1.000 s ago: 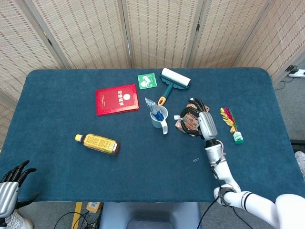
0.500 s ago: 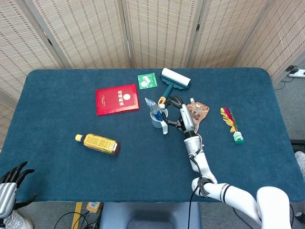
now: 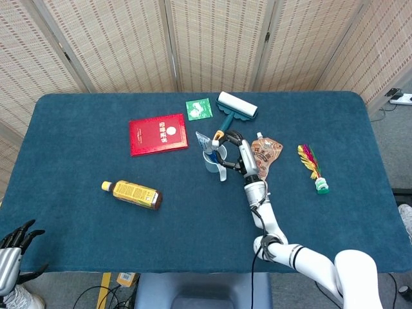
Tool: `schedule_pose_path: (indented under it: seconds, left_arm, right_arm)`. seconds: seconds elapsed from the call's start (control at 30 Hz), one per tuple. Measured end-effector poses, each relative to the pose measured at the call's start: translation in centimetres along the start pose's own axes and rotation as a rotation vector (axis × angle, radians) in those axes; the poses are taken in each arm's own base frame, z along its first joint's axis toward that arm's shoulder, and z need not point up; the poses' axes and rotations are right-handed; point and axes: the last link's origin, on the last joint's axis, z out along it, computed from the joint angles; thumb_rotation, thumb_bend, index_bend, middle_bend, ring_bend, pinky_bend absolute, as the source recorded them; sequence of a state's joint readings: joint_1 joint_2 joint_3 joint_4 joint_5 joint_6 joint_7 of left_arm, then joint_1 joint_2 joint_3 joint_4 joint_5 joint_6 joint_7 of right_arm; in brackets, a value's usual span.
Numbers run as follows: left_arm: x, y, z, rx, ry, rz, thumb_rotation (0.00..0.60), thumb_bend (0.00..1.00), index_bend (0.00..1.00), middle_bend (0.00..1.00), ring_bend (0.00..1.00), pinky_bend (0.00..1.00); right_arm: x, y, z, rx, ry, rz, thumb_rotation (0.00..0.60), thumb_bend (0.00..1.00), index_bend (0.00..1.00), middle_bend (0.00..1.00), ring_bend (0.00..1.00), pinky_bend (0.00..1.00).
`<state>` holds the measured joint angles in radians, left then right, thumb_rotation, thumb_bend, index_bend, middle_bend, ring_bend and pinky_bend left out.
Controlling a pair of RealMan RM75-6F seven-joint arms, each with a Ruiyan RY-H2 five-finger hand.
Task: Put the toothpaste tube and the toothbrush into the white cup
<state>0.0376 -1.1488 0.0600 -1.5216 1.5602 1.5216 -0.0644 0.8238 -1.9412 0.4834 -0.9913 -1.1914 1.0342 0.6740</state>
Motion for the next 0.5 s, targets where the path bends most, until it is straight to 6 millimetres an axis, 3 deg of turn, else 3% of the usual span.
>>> schedule_pose_path:
  seconds: [0.27,0.5]
  left_arm:
    - [0.0,0.1,0.1,-0.008,-0.001,-0.002,0.600,0.22,0.27,0.11,0.14,0.20]
    - [0.1,0.2,0.4,-0.013,0.004,-0.001,0.600,0.22,0.27,0.11,0.14,0.20]
  right_arm:
    - [0.4,0.4,-0.2,0.008,-0.002,-0.019,0.600,0.19,0.40,0.34,0.13,0.05]
    - [1.9,0.5,-0.8,0.026,0.010,-0.068,0.600,0.20,0.38,0.33,0.13,0.05]
